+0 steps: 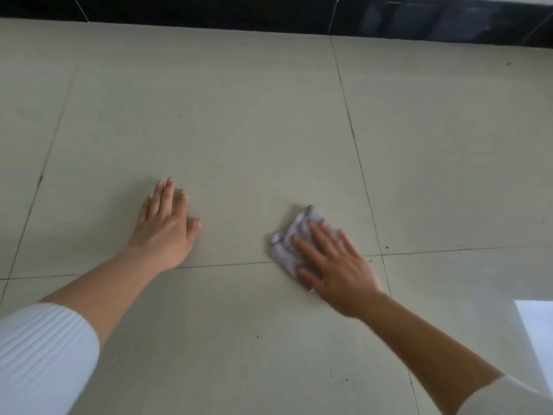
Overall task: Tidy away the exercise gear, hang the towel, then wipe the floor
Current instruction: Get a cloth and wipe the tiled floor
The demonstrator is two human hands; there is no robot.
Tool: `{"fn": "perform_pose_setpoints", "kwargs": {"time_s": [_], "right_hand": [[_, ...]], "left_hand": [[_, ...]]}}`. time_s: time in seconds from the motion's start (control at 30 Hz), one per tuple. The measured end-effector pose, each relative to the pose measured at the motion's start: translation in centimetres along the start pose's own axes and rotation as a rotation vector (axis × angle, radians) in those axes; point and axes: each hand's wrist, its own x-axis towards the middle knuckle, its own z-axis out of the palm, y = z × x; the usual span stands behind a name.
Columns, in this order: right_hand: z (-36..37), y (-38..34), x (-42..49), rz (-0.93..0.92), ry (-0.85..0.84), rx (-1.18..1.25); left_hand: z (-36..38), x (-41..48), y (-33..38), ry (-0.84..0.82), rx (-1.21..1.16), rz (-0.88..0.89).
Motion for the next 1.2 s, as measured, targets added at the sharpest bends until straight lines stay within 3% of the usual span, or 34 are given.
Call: {"fn": "perform_pose_setpoints", "kwargs": {"time_s": [0.13, 0.27, 0.37, 0.53, 0.67, 0.73, 0.93, 1.07, 1.13, 1.2], "right_hand": [[-1.2, 4.0, -1.6, 0.415, -0.012, 0.121], [-1.9, -0.7, -0.8, 0.554, -0.010, 0.330], [-1.4, -7.2, -0.8, 0.397, -0.015, 0.320], [-0.3, -16.7, -3.1, -0.071, -0.123, 0.247], [0.5, -16.1, -5.1, -0.385, -0.122, 0.121], [1.2, -13.6, -5.4, -0.421, -0.069, 0.043], [0.7, -4.0, -7.1, 0.147, 0.055, 0.040], [0.3, -4.0, -4.9, 0.592, 0.048, 0.247], [0.4, -6.5, -3.1, 0.677, 0.075, 0.326], [0.7, -9.3, -2.1, 0.577, 0.104, 0.333]], "left_hand": [[2.4, -6.3, -0.6, 0.058, -0.098, -0.035], [4.5, -12.7, -2.2, -0.039, -0.201, -0.212], [5.2, -16.2, -4.1, -0.120, -0.151, -0.230], [4.9, -19.4, -5.2, -0.232, -0.100, -0.227], [4.5, -19.4, -5.4, -0.260, -0.061, -0.211], [4.5, -19.4, -5.4, -0.277, -0.056, -0.202], [5.1, -19.4, -5.9, -0.210, -0.101, -0.197], [5.4, -19.0, -6.6, -0.157, -0.153, -0.244], [5.9, -19.0, -6.9, -0.129, -0.169, -0.249], [6.4, -19.1, -7.0, -0.100, -0.185, -0.244]]}}
